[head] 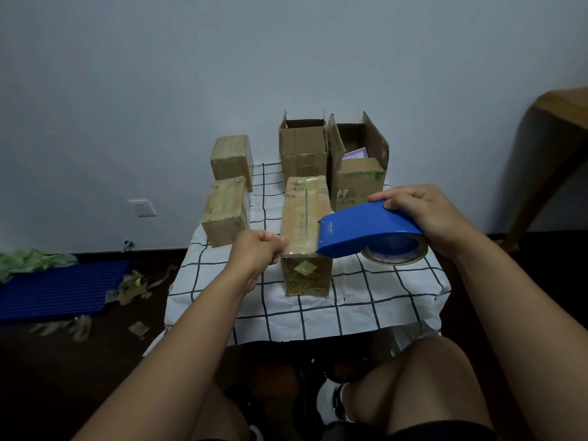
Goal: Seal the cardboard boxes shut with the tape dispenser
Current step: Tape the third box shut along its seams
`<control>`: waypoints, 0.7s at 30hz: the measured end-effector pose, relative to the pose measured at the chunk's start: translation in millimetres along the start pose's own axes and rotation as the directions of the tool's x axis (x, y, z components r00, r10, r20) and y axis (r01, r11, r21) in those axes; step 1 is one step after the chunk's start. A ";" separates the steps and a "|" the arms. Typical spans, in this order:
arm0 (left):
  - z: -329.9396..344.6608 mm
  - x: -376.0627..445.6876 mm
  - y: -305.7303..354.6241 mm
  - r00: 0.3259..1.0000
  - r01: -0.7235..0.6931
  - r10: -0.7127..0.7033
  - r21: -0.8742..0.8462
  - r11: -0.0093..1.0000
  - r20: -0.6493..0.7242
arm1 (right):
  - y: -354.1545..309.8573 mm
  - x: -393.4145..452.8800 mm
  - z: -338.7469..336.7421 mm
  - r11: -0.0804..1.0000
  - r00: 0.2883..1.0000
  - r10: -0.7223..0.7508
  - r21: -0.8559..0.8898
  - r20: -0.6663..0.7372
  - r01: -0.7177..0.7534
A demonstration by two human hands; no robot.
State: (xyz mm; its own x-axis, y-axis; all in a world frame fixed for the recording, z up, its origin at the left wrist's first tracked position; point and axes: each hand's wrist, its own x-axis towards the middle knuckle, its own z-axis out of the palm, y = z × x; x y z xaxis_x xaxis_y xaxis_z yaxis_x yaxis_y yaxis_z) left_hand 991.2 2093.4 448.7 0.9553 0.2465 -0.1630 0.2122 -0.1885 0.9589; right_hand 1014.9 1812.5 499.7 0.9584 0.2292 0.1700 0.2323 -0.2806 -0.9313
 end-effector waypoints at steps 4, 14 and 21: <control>4.3 1.7 -7.7 0.998 -0.030 0.036 0.098 0.995 -0.059 | 3.5 3.5 2.1 1.000 1.000 0.025 -0.007 0.016 -0.025; 4.3 6.5 -7.9 0.996 -0.035 0.045 0.130 0.991 -0.073 | 1.7 7.9 3.0 0.999 0.999 0.032 -0.033 0.022 -0.031; 4.4 7.8 -7.6 0.998 -0.012 0.019 0.120 0.993 -0.061 | 3.8 7.4 4.7 0.999 0.999 0.037 -0.028 0.026 -0.036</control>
State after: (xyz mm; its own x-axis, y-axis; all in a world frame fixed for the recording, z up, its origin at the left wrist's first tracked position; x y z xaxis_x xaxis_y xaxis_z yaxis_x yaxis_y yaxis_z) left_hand 997.9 2092.6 439.1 0.9450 0.3001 -0.1304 0.2243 -0.3041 0.9259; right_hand 1022.0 1817.5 495.9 0.9618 0.2425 0.1270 0.2018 -0.3143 -0.9276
